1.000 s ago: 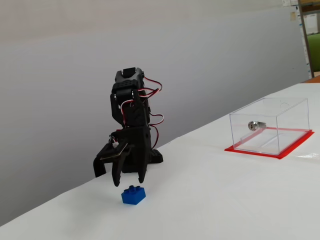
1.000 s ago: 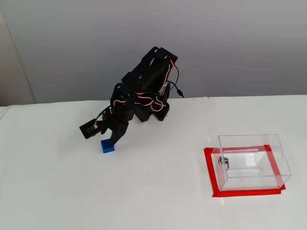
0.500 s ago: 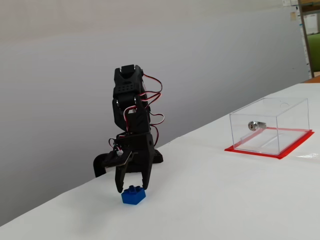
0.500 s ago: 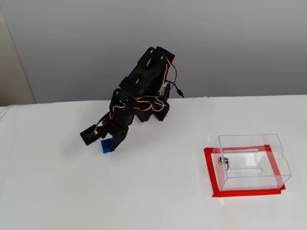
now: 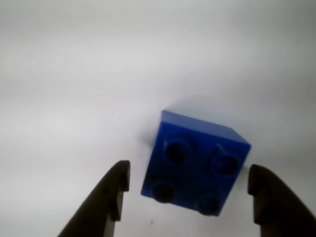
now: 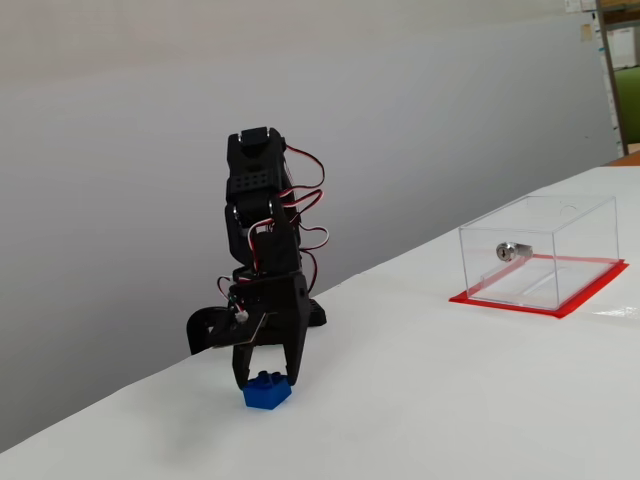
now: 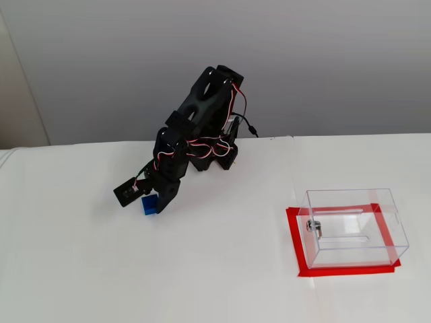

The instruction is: Pick the blue lego brick and place it into the transparent box

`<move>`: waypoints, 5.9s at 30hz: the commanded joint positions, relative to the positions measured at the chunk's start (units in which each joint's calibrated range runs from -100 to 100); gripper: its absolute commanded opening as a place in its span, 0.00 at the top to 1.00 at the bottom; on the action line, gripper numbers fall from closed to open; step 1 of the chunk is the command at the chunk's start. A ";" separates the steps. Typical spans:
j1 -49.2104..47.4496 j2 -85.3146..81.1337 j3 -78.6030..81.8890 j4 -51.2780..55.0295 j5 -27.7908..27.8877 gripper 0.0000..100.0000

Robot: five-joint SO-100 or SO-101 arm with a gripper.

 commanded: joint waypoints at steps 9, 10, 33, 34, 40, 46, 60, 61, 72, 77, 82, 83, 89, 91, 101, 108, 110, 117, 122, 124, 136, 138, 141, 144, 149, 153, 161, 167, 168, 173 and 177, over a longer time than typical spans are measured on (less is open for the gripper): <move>1.61 2.10 -2.58 -0.76 -0.21 0.74; 1.61 2.35 -2.58 -0.84 -0.21 0.74; 1.09 3.71 -2.30 -2.32 -0.11 0.90; 1.09 3.54 -2.39 -2.32 0.00 0.90; 0.94 2.78 -3.84 -1.63 0.36 0.90; -2.53 0.57 -8.36 0.11 0.42 0.90; -11.11 -15.89 -9.09 2.55 0.26 0.90; -11.85 -17.33 -9.18 3.25 0.26 0.90; -19.46 -31.93 -8.45 6.73 0.31 0.90; -25.45 -36.51 -8.81 7.95 0.31 0.90; -31.59 -38.21 -9.36 7.95 0.36 0.90; -32.99 -38.21 -9.72 7.86 0.36 0.90; -43.79 -37.45 -12.34 7.60 0.36 0.90; -46.89 -37.45 -12.88 7.42 0.36 0.90; -61.83 -37.36 -13.15 7.08 0.36 0.90; -72.62 -31.68 -17.77 7.08 0.42 0.90; -76.03 -27.52 -20.75 7.08 1.35 0.90; -86.01 -12.67 -33.77 7.08 3.49 0.90; -92.14 -4.69 -40.73 7.08 5.11 0.90; -94.29 -1.98 -42.63 7.08 5.11 0.90; -104.57 9.39 -52.03 6.99 6.21 0.90; -106.27 11.35 -53.75 6.99 7.46 0.90; -108.26 14.49 -56.73 6.99 7.72 0.90; -109.81 17.37 -59.45 6.99 7.77 0.89; -110.85 19.32 -60.53 6.99 7.77 0.89; -111.52 19.58 -60.53 6.99 7.77 0.89; -111.59 19.58 -60.35 6.99 7.72 0.89; -111.59 19.58 -60.08 6.99 7.77 0.74; -111.59 19.58 -60.08 6.99 7.77 0.73; -111.59 19.58 -60.08 6.99 7.77 0.72; -111.59 19.58 -60.08 6.99 7.77 0.72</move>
